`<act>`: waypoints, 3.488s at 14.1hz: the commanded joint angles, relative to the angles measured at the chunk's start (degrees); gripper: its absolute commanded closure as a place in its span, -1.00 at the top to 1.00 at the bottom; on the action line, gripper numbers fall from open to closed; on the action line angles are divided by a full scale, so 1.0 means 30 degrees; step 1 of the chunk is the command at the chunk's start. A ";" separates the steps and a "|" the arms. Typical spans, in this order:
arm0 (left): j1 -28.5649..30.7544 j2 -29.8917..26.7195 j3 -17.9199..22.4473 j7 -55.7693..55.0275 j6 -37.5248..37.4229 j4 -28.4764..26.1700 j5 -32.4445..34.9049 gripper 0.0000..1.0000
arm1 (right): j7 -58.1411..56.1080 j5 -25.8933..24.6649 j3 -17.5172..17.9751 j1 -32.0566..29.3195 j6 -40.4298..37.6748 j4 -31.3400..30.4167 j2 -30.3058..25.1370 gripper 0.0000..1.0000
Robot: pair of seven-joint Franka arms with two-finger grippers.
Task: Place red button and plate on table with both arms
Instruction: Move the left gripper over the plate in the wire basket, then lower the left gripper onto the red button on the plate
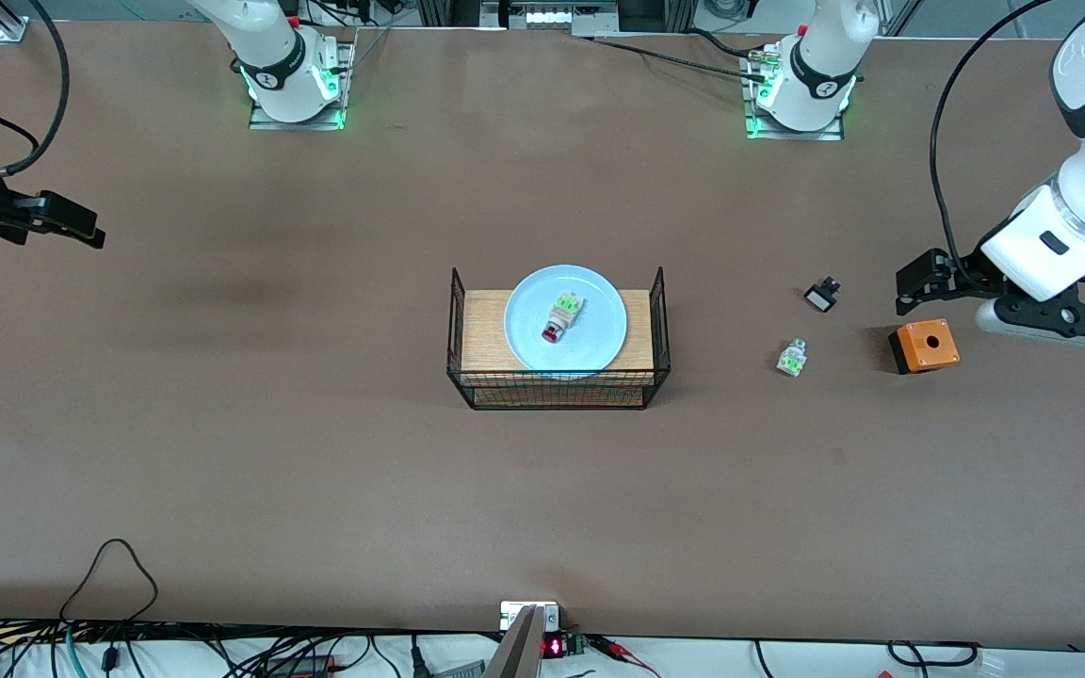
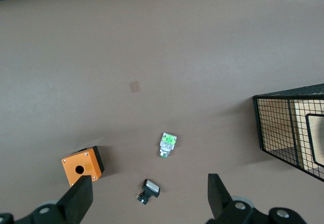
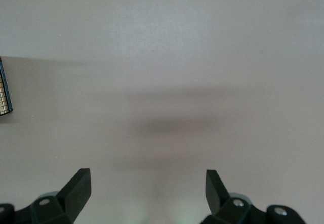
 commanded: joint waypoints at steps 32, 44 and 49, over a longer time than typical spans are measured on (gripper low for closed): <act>-0.3354 0.2066 -0.4452 -1.1795 0.2330 0.0305 -0.3519 1.00 | -0.0068 -0.0216 -0.0033 0.0729 -0.0060 0.0051 0.0092 1.00; -0.6168 0.4910 -0.4247 -1.3054 0.4683 0.1504 -0.2522 1.00 | -0.0009 -0.0216 -0.0120 0.0641 -0.0060 0.0050 0.0092 1.00; -0.6517 0.4824 -0.4217 -1.2205 0.4508 0.1535 0.1366 1.00 | 0.0020 -0.0216 -0.0150 0.0611 -0.0060 0.0050 0.0092 1.00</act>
